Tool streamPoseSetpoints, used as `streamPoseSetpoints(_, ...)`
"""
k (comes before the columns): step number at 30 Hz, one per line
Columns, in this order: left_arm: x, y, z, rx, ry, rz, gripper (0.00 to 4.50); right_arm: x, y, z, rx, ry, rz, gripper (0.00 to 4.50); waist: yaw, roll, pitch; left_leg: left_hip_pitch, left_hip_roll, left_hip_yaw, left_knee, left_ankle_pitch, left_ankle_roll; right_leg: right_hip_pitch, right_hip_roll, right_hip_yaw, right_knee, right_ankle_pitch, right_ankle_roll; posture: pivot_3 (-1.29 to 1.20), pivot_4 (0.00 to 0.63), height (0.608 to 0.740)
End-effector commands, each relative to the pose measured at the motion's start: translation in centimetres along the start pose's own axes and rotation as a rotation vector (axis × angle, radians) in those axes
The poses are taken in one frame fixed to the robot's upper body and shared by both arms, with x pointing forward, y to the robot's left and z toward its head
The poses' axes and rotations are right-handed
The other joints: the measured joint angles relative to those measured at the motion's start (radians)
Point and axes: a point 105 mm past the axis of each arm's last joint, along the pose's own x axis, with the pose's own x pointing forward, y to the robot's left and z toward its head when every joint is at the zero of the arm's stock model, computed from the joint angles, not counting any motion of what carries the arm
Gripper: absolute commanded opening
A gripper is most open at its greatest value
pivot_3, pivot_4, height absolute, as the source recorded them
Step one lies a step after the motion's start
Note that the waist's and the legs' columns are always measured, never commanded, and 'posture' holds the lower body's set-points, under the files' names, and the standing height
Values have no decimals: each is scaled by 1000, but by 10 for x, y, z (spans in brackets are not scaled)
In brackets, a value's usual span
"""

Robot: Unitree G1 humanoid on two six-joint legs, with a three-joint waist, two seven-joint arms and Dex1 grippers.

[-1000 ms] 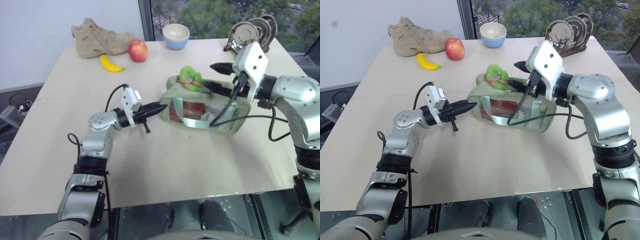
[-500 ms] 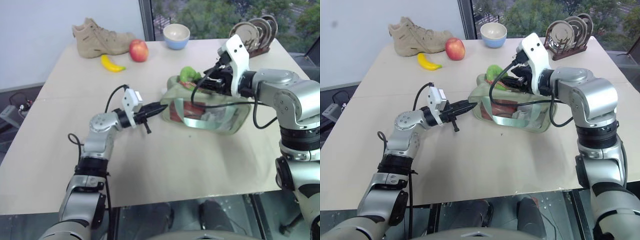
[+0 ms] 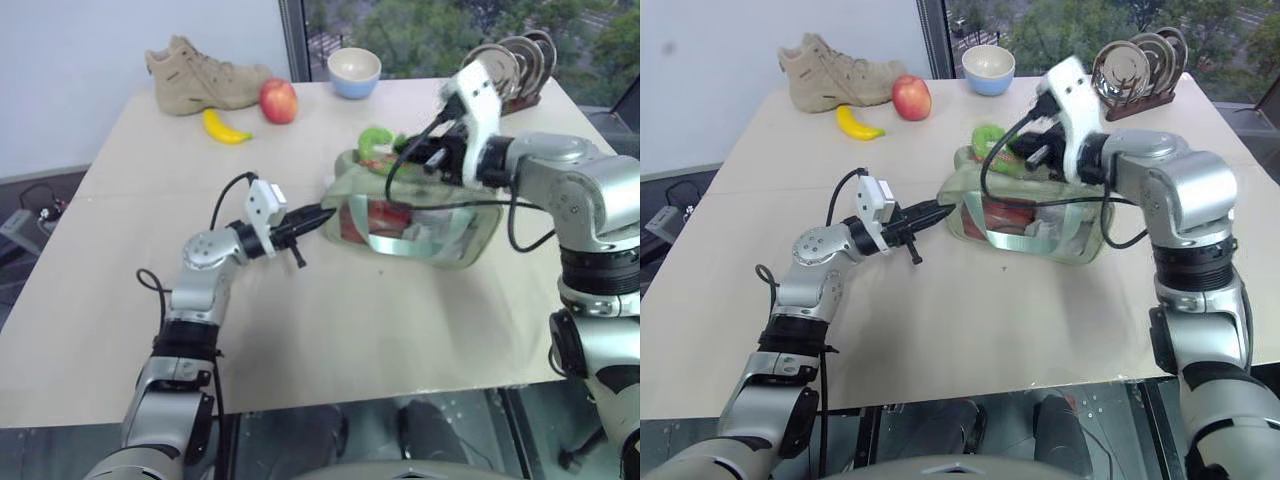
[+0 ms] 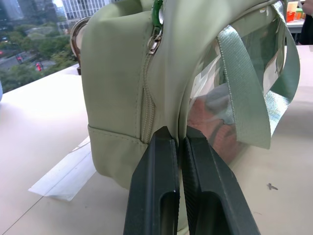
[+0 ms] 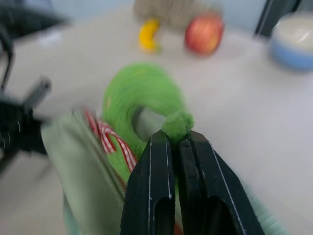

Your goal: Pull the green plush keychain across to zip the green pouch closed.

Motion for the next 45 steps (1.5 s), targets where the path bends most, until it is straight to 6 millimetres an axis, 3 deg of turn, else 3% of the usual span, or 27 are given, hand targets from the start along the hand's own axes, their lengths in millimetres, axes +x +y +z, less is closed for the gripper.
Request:
streamPoseSetpoints(1, -7, 4, -11, 19, 72, 43, 0, -30, -29, 38, -64, -131, -158, 256, -1, 0, 0, 0, 0, 0, 0, 0, 0, 0, 0, 0, 0, 0, 0, 0, 150, 740)
streamPoseSetpoints(7, -9, 9, -23, 17, 133, 91, 0, -59, -53, 46, -122, -139, -335, 256, 4, 0, -1, 0, 0, 0, 0, 0, 0, 0, 0, 0, 1, 0, 0, 0, 150, 740)
streamPoseSetpoints(13, -6, 7, -23, 39, 127, 81, 0, -64, -41, 58, -149, -185, -329, 256, -4, 1, -3, 3, 1, 4, -1, 0, 0, 0, 0, 4, 4, 0, 0, 0, 150, 740)
streamPoseSetpoints(18, -1, 4, -19, 74, 109, 53, 0, -41, -3, 39, -226, -78, -135, 256, -1, 0, -4, 3, 1, 4, -1, 0, 0, 0, 0, 4, 3, 0, 0, 0, 150, 740)
streamPoseSetpoints(20, 0, 2, -18, 95, 102, 47, 0, -27, 18, 34, -307, -72, -60, 770, -1, 0, -5, 3, 1, 4, -1, 0, 0, 0, 0, 4, 3, 0, 0, 0, 150, 740)
streamPoseSetpoints(23, 2, -3, -17, 125, 95, 28, 0, -7, 44, 20, -547, -33, 19, 1961, -1, 0, -5, 2, 1, 4, 0, 0, 0, 0, 0, 4, 3, 0, 0, 0, 150, 740)
streamPoseSetpoints(24, 3, -4, -17, 134, 95, 21, 0, -2, 47, 16, -597, -25, 33, 1961, -1, 0, -5, 2, 1, 4, 0, 0, 0, 0, 0, 4, 3, 0, 0, 0, 150, 740)
streamPoseSetpoints(28, 2, -6, -17, 146, 95, 13, 0, 20, 51, 9, -799, -13, 83, 1961, 3, -3, -6, 2, 0, 3, 0, 0, 0, 0, 0, 2, 3, 0, 0, 0, 150, 740)
streamPoseSetpoints(34, 1, -7, -18, 164, 95, 9, 0, 46, 36, 9, -981, 15, 72, 1961, 0, -3, -6, 3, 0, 3, 1, 0, 0, 0, 1, 1, 0, 0, 0, 0, 150, 740)
streamPoseSetpoints(45, -2, -12, -19, 185, 99, 2, 0, 55, 38, -7, -1168, 133, 238, 1961, -1, -3, -6, 3, 0, 3, 0, 0, 0, 0, 1, -1, 0, 0, 0, 0, 150, 740)
